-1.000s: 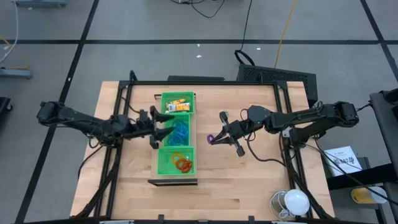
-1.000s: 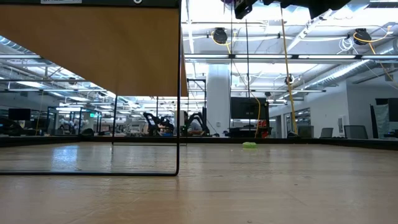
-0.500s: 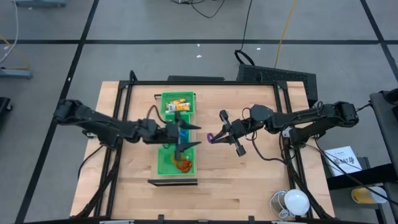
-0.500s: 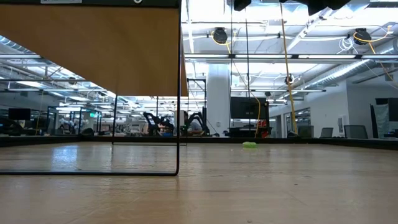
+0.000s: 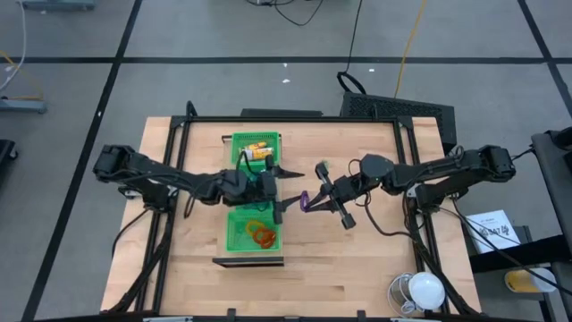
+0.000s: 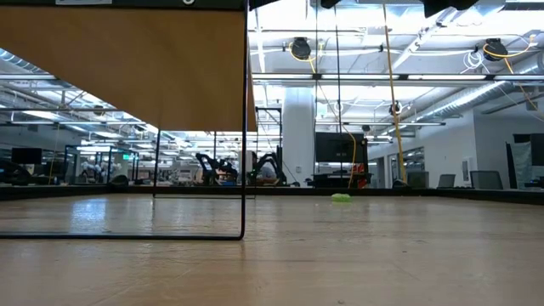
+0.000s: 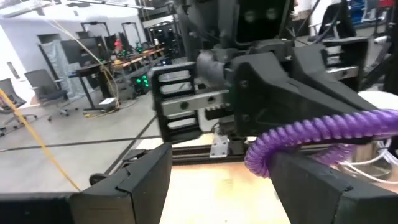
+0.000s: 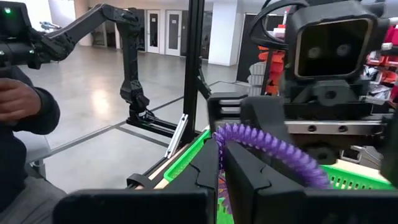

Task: Pick & Place Office Desk Supplies
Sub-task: Put the purple spring rubber band into the bottom green bin on the shelf

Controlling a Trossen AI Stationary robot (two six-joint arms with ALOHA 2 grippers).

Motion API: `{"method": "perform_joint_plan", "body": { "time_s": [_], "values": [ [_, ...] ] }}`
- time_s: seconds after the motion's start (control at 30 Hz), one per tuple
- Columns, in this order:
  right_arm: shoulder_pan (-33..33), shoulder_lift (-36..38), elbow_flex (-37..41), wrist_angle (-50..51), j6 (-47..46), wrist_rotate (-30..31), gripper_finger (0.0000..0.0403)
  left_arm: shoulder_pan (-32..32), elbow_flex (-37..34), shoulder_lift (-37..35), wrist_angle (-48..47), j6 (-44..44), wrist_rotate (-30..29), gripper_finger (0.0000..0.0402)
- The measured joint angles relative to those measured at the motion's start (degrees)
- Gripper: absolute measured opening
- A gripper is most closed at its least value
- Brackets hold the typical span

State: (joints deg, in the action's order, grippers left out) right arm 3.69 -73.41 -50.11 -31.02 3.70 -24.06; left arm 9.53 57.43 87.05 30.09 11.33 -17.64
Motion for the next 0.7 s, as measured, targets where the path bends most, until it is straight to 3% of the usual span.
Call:
{"method": "perform_joint_plan", "body": {
  "time_s": [0.2,0.47,0.7],
  "values": [
    [0.19,0.0,0.0,0.55,0.07,-0.01,0.0006,-0.03,0.0,0.0,1.09,0.04,-0.22,0.0242],
    [0.17,0.0,0.0,0.82,0.29,0.03,0.0006,-0.05,0.0,0.0,1.48,-0.96,10.33,0.0116],
    [0.17,0.0,0.0,0.89,0.44,0.13,0.0006,-0.08,0.0,0.0,1.51,-1.0,12.1,0.0033]
  ]
}}
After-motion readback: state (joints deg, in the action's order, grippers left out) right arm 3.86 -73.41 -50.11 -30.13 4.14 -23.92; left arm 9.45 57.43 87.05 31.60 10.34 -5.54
